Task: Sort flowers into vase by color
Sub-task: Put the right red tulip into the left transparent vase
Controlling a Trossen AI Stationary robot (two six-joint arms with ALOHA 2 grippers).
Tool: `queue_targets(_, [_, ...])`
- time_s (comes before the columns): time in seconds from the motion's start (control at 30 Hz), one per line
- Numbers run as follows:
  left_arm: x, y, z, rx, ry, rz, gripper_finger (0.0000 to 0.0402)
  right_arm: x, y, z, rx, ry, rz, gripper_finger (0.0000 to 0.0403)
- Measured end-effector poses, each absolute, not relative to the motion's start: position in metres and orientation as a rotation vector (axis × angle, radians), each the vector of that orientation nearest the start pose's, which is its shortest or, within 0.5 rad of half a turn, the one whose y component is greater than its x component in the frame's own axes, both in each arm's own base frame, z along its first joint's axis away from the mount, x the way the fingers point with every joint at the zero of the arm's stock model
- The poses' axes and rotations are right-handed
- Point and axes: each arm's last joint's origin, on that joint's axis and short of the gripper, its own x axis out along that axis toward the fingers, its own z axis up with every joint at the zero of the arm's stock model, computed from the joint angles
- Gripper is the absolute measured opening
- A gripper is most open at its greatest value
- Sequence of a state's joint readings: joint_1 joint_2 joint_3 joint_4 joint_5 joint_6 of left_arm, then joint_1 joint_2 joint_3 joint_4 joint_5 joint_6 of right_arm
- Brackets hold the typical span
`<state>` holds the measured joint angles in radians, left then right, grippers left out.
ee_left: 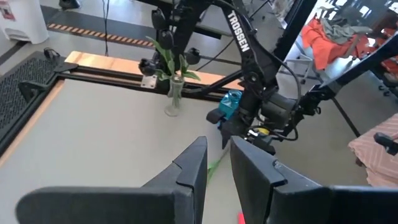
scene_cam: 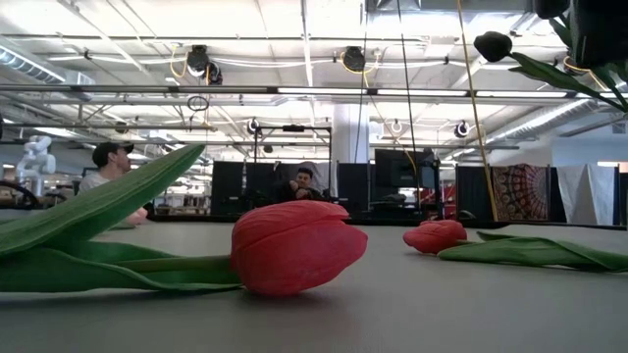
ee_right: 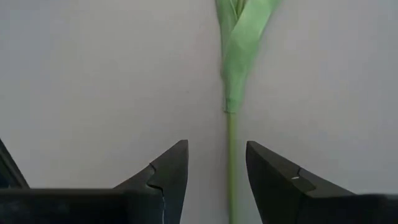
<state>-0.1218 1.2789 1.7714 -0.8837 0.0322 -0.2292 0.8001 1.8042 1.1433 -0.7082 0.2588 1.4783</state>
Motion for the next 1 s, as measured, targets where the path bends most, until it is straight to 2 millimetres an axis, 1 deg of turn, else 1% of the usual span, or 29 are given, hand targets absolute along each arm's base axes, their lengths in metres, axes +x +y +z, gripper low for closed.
queue_targets(0.27, [0.219, -0.033, 0.488, -0.204, 0.411, -0.128, 0.0077, 0.233, 0.229, 0.149, 0.606, 1.165, -0.441, 0.0153])
queue_targets(0.73, [0.218, -0.039, 0.488, -0.198, 0.413, -0.150, 0.0077, 0.229, 0.225, 0.139, 0.611, 1.162, -0.441, 0.0153])
queue_targets(1.0, [0.218, -0.039, 0.488, -0.199, 0.413, -0.150, 0.0077, 0.229, 0.225, 0.139, 0.618, 1.157, -0.436, 0.0153])
